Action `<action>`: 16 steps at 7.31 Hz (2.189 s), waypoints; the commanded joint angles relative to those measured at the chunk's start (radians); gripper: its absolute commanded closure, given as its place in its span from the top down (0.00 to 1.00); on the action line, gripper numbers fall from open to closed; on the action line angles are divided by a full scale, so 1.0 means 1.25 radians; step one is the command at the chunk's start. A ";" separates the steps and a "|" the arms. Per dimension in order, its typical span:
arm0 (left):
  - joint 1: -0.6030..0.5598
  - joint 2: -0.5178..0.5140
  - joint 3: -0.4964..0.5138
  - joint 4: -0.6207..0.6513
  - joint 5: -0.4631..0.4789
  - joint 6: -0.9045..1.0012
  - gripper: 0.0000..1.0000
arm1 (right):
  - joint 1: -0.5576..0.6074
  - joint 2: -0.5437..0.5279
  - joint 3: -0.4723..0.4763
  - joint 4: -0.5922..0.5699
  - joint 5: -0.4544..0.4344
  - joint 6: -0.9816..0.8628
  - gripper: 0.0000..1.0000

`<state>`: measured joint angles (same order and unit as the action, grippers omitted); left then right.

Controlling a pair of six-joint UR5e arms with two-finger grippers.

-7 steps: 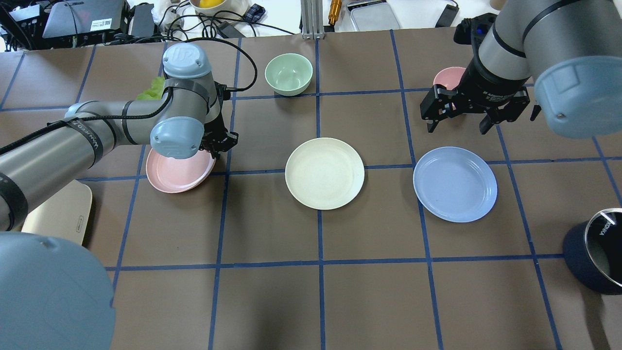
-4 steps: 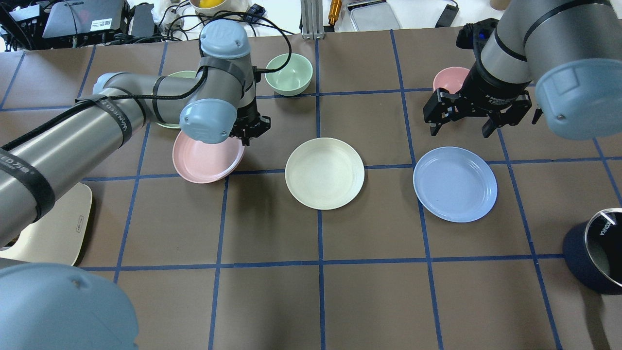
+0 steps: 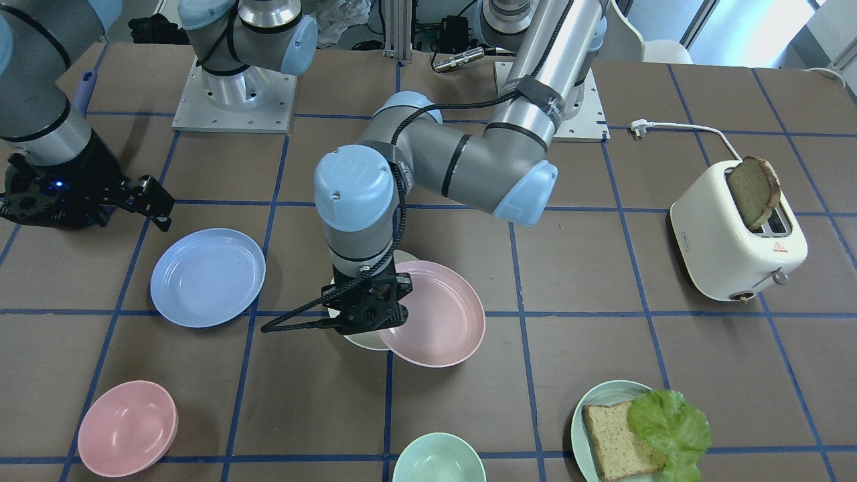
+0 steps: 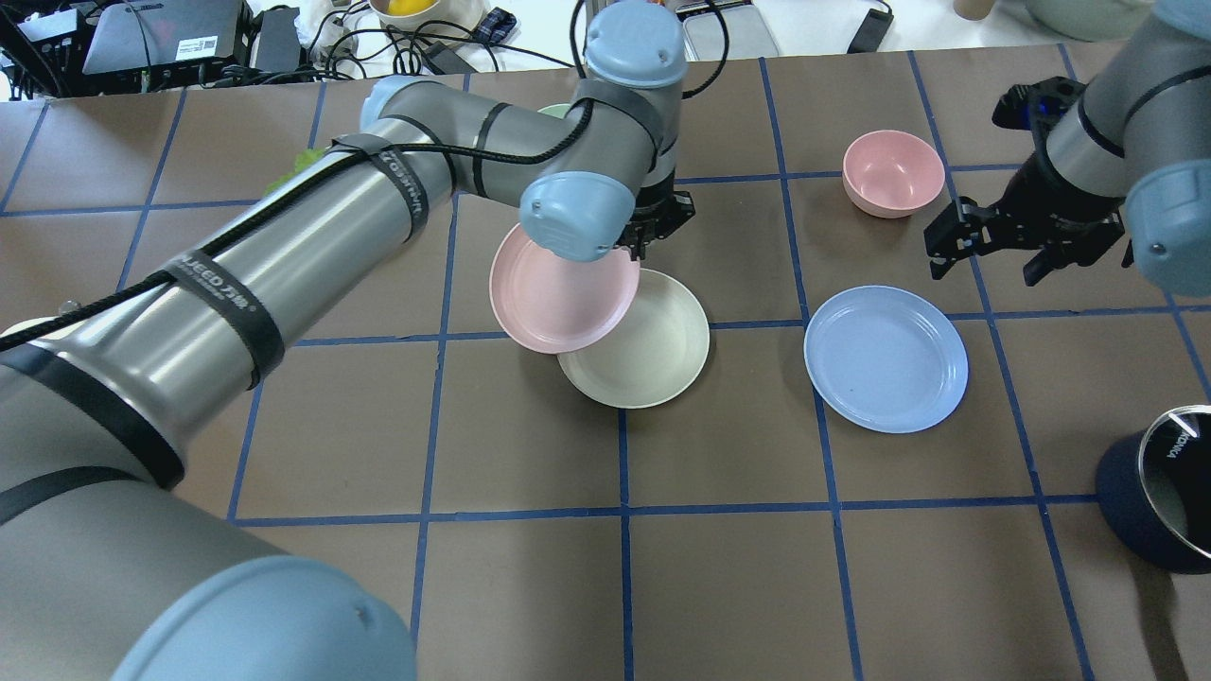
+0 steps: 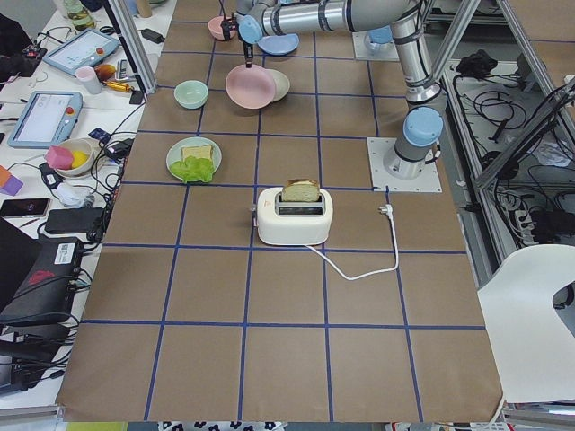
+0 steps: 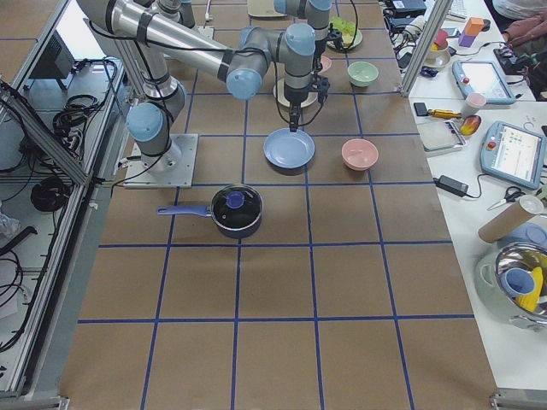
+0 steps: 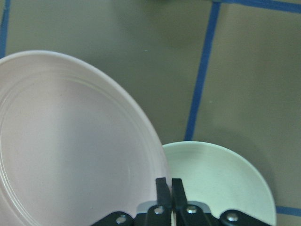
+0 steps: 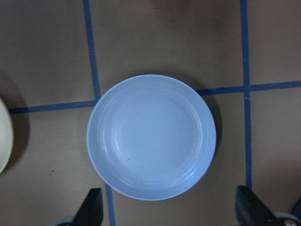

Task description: Stack three plates with pink and blue

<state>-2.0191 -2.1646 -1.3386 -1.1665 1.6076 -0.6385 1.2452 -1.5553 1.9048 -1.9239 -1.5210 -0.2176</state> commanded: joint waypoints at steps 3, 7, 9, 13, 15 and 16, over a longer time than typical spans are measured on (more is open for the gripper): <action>-0.051 -0.029 0.018 -0.012 -0.017 -0.035 0.00 | -0.089 0.104 0.151 -0.277 0.010 -0.113 0.96; -0.057 -0.048 -0.002 -0.022 -0.039 -0.022 0.11 | -0.089 0.200 0.178 -0.368 0.036 -0.111 0.81; -0.051 -0.040 -0.059 -0.008 -0.037 -0.003 0.12 | -0.087 0.195 0.184 -0.359 0.041 -0.111 0.24; -0.046 -0.023 -0.063 -0.003 -0.036 -0.005 1.00 | -0.084 0.186 0.189 -0.344 0.063 -0.107 0.00; -0.023 0.008 -0.046 -0.001 -0.020 0.018 1.00 | -0.079 0.145 0.164 -0.279 0.067 -0.090 0.00; 0.000 0.038 -0.042 -0.020 -0.028 0.061 1.00 | -0.070 0.136 0.119 -0.235 0.067 -0.080 0.00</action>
<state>-2.0494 -2.1573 -1.4000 -1.1734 1.5742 -0.6124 1.1462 -1.3623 2.1085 -2.2849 -1.4390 -0.3347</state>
